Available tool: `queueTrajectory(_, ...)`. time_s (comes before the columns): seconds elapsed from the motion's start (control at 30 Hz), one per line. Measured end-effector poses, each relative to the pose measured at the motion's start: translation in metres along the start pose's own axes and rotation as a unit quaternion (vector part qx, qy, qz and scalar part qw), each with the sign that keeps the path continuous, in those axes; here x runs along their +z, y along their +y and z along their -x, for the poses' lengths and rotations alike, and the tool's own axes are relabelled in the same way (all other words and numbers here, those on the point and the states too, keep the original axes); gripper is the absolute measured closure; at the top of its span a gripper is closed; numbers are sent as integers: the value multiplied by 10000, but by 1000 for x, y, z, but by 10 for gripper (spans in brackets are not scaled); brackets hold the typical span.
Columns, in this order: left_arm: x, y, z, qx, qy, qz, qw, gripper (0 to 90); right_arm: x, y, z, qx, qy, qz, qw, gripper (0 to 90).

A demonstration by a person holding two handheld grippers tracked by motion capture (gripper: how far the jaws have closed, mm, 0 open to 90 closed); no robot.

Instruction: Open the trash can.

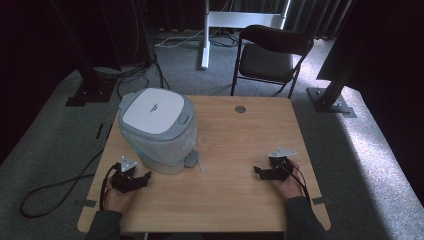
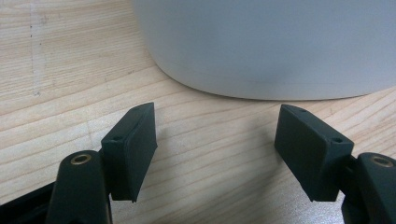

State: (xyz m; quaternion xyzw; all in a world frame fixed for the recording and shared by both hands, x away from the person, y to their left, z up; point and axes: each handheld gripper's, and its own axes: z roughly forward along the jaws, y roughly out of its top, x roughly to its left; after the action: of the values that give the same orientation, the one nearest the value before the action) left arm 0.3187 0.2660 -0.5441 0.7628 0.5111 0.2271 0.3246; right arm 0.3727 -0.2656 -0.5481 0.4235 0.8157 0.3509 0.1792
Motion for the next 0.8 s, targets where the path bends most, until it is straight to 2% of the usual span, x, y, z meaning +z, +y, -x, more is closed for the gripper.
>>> queueTrajectory(0.17,0,0,0,-1,-3,1,10000,296,-4,1,0,56,-47,-50,10000,267)
queueTrajectory(0.3,0,0,0,1,-6,1,10000,296,-6,3,-2,82,19,-77,9999,289)
queueTrajectory(0.33,0,0,0,-6,4,8,10000,296,-9,6,-5,28,-14,-48,10000,325)
queueTrajectory(0.4,0,0,0,-7,8,3,10000,296,-11,9,-7,-13,20,-55,10000,339)
queueTrajectory(0.6,1,1,0,-10,13,6,10000,295,-21,21,-11,2,112,77,9999,368)
queueTrajectory(0.77,1,1,0,-7,13,6,10000,294,-28,32,-14,-58,70,160,9998,395)
queueTrajectory(0.8,1,1,0,-5,14,3,10000,294,-33,40,-15,-23,139,265,9996,412)
